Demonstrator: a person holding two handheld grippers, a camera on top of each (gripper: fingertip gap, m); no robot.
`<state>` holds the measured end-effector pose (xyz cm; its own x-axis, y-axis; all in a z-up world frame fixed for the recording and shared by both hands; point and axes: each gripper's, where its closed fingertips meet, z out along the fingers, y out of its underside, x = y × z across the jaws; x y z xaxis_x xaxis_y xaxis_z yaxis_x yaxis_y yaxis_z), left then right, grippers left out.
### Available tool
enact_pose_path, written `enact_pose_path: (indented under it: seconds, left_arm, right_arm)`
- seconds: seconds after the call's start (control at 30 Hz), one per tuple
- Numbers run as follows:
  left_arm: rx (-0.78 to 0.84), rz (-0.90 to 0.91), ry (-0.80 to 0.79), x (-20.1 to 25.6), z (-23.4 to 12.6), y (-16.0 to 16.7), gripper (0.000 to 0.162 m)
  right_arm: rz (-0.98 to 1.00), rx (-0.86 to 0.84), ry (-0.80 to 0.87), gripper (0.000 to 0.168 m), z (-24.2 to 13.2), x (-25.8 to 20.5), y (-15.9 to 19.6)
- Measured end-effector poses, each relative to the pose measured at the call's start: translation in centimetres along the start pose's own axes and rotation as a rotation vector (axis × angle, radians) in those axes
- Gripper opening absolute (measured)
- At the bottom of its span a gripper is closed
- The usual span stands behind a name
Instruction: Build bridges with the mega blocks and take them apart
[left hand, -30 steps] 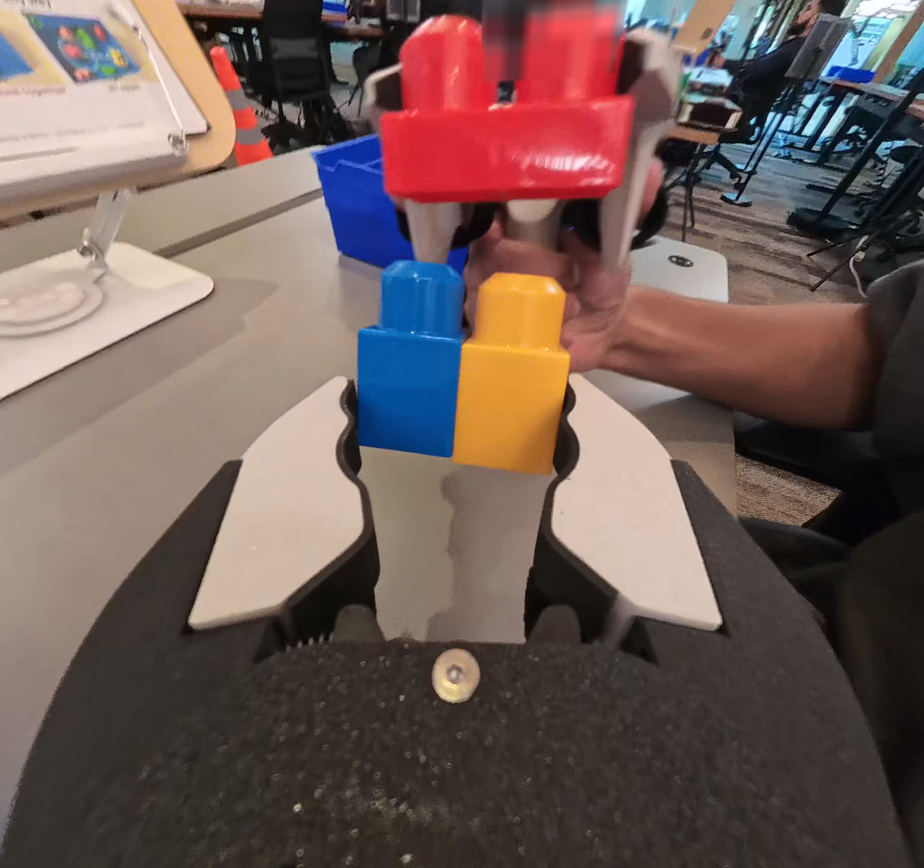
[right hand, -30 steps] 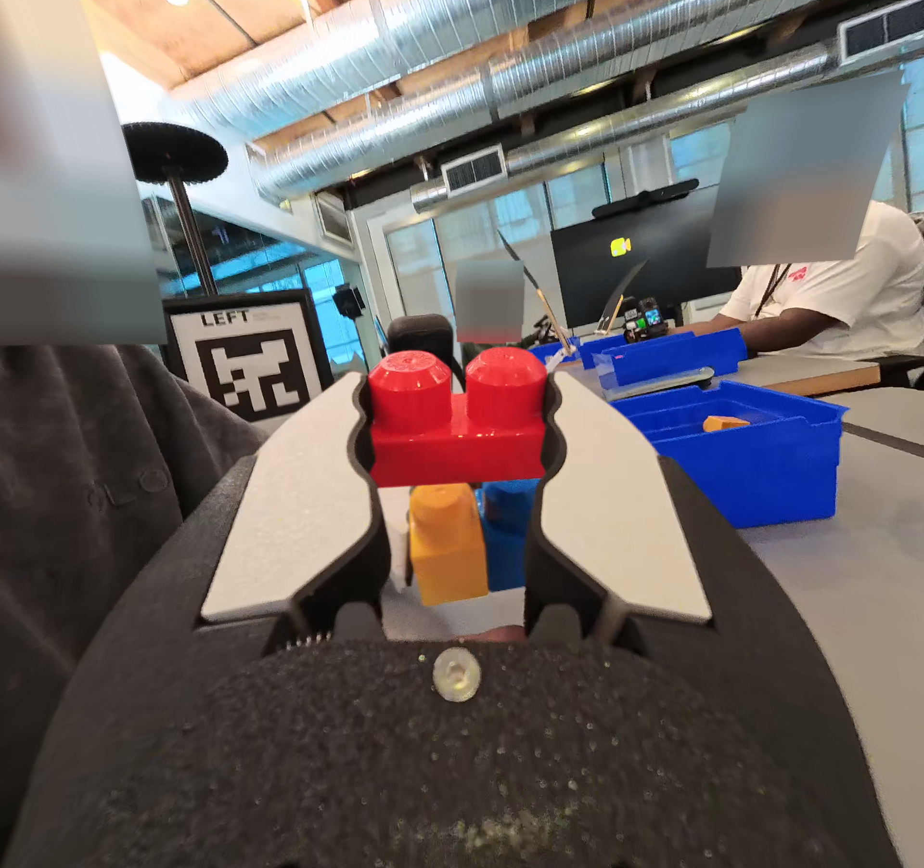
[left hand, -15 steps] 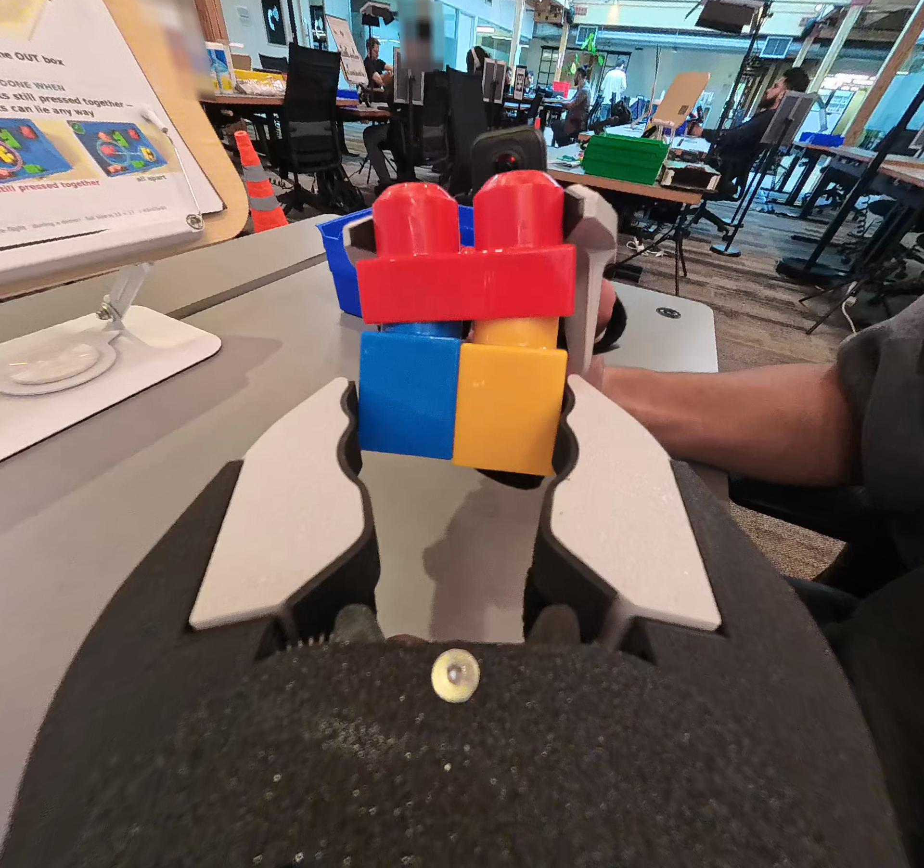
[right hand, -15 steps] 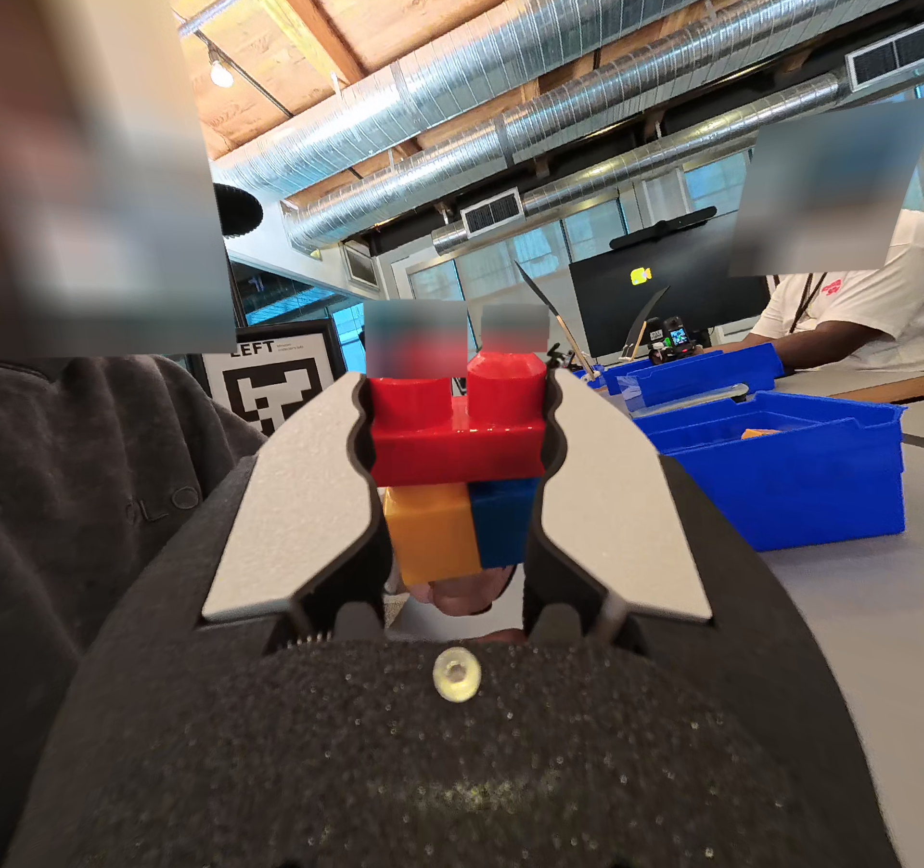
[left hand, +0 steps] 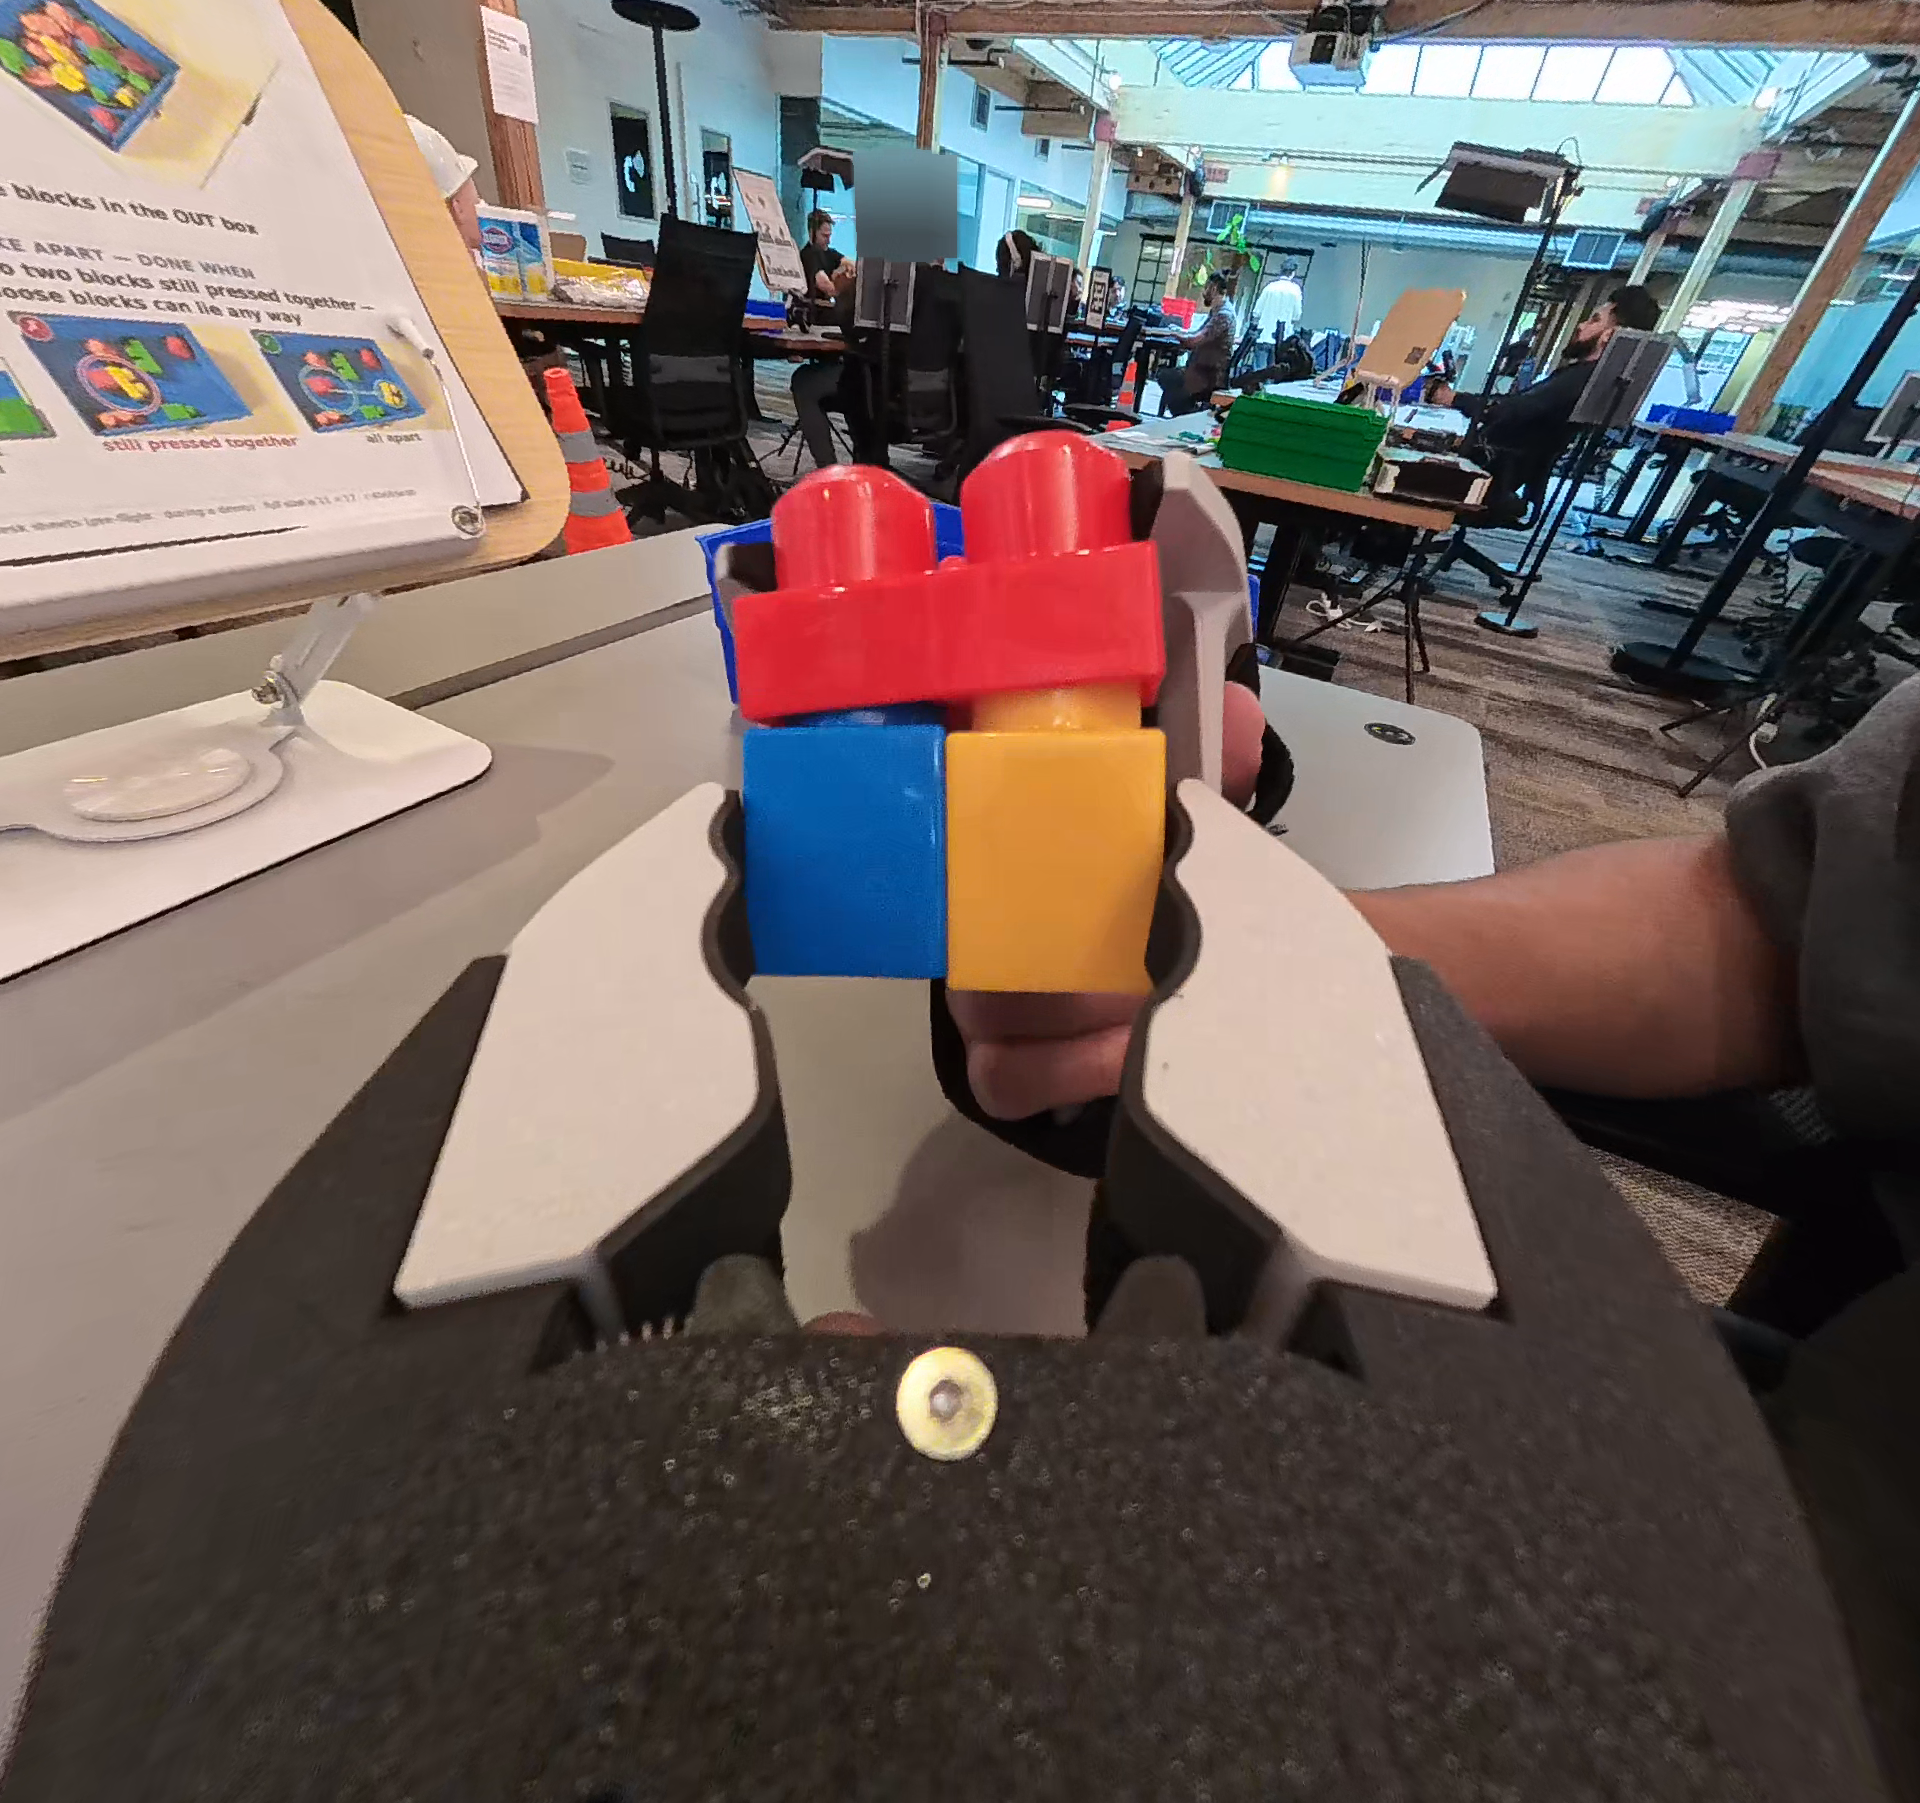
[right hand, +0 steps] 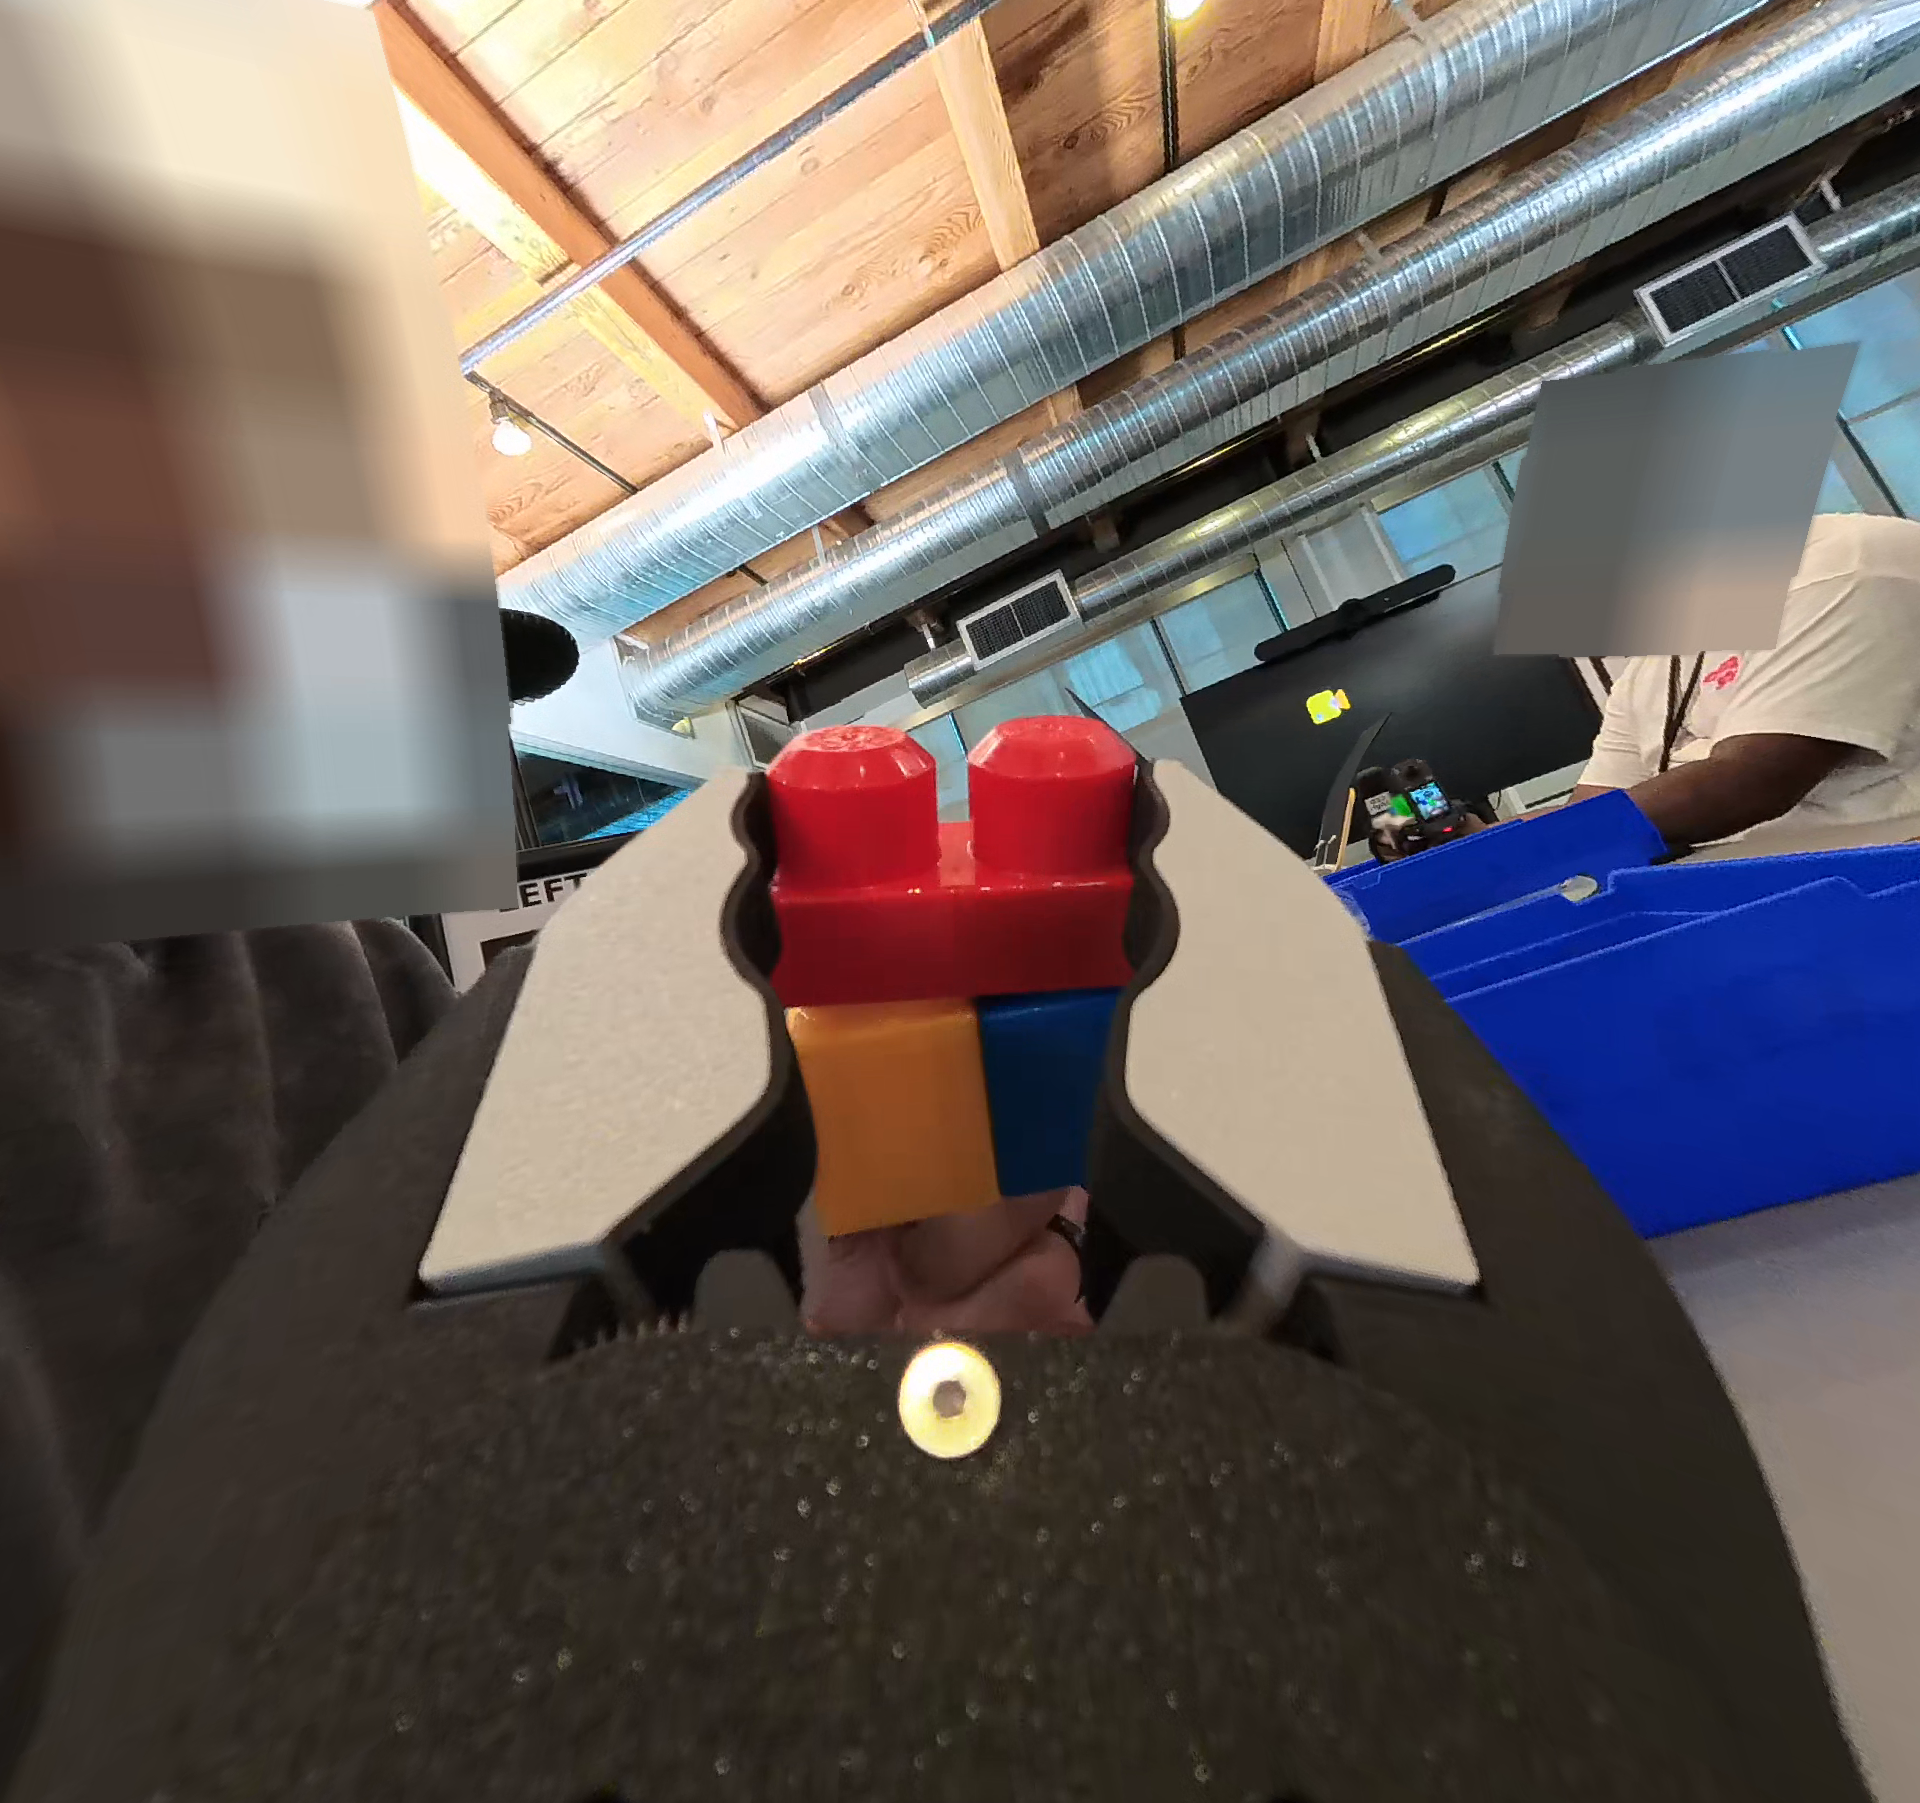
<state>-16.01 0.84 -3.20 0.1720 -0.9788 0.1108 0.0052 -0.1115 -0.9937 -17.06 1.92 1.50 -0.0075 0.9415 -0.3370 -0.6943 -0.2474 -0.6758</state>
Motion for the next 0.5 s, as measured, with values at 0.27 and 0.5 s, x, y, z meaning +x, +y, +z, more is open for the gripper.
enact_pose_path:
  seconds: [0.27,0.5]
  left_arm:
    - [-0.03,-0.018,-0.004,-0.7,0.0,0.4,0.074]
    - [-0.125,0.236,-0.118,-2.8,-1.7,0.9,0.074]
  right_arm:
    - [0.026,-0.08,0.048,0.065,-0.3,1.1,0.2]
    - [-0.022,-0.312,0.197,0.072,-1.5,2.2,-1.1]
